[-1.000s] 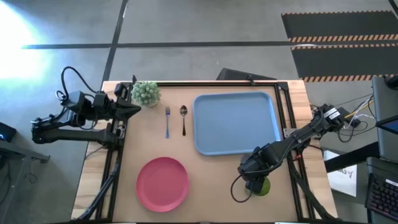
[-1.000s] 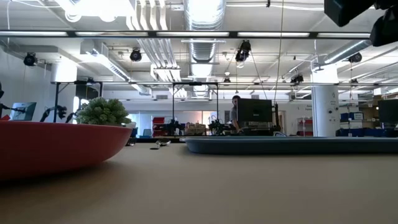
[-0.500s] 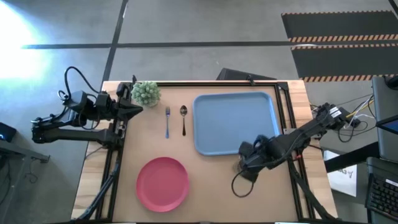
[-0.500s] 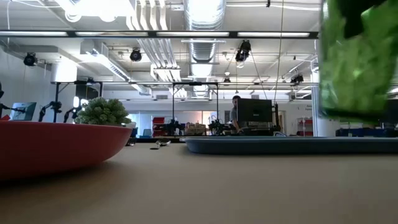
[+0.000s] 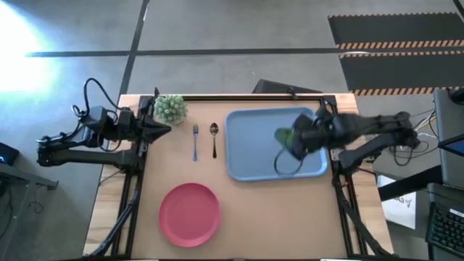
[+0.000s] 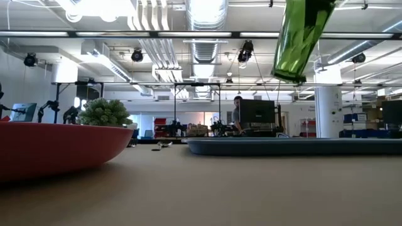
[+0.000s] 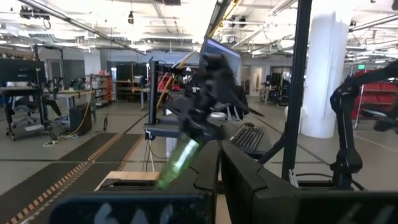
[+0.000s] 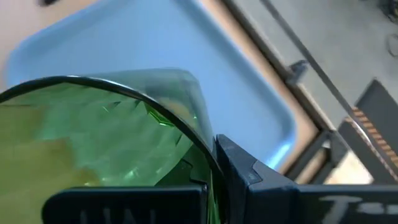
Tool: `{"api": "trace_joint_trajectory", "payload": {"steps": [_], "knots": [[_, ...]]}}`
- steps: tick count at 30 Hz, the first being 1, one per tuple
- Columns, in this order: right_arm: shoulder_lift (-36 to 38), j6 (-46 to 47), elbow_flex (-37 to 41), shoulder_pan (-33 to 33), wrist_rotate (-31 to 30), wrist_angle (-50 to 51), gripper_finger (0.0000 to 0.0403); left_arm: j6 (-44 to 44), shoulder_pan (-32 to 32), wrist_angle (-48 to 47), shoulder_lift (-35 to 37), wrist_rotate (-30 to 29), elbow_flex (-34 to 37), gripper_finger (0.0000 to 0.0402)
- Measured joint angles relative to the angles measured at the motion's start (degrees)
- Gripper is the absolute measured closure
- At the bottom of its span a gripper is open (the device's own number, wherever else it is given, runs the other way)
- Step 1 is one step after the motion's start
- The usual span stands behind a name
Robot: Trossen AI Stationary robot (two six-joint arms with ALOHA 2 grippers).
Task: Pick and place plate/cup/fork/spoon on tray
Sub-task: Put the green cup on the blue tray
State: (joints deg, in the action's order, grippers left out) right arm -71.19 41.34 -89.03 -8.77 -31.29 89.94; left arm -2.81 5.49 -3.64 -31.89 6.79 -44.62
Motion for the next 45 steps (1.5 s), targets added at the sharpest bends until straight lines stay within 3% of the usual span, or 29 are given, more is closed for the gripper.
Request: {"api": "trace_joint_trajectory", "payload": {"steps": [12,18,28,33,45], "knots": [[9.03,-12.55,2.64,28.45,4.54,0.13,0.0394,-0.04,0.00,0.09,-0.58,0.00,0.02,0.0401],[10.89,-15.08,9.13,38.68,7.93,-1.60,0.0394,-0.02,0.00,0.05,-0.56,0.00,0.02,0.0401],[11.03,-19.59,27.19,43.77,19.33,-23.13,0.0394,-2.60,0.00,0.04,-0.60,0.02,0.02,0.0402],[9.76,-21.52,33.17,47.10,20.72,-24.76,0.0394,-2.93,0.00,0.02,-0.56,0.02,0.02,0.0402],[9.87,-28.68,33.52,56.83,22.19,-30.83,0.0394,-2.89,0.00,0.02,-0.58,0.02,0.02,0.0402]]}}
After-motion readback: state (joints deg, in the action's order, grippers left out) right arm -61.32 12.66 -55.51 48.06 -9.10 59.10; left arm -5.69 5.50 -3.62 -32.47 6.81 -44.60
